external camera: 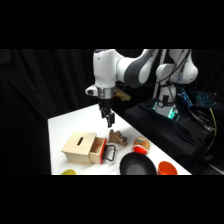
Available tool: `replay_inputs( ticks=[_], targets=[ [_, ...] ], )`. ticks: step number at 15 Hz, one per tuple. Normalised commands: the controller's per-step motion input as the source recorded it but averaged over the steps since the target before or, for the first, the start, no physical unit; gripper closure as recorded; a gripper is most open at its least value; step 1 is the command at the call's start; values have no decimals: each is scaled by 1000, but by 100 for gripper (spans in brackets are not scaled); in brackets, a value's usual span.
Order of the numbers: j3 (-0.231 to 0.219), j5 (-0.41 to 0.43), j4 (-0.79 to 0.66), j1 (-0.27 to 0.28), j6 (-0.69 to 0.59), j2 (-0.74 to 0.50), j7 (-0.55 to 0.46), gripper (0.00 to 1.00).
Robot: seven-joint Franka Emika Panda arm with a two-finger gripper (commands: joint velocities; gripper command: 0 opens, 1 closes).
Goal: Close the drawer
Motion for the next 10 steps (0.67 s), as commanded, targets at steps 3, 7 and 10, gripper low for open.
replay_inputs(
  ticks=[3, 7, 10],
  targets=[
    [65, -21, 25, 121, -28, 38, 283, 0],
    [-15, -31, 66, 61, 97, 148, 275, 0],
    [-70, -10, 79, 50, 209, 192, 260, 0]
  ],
)
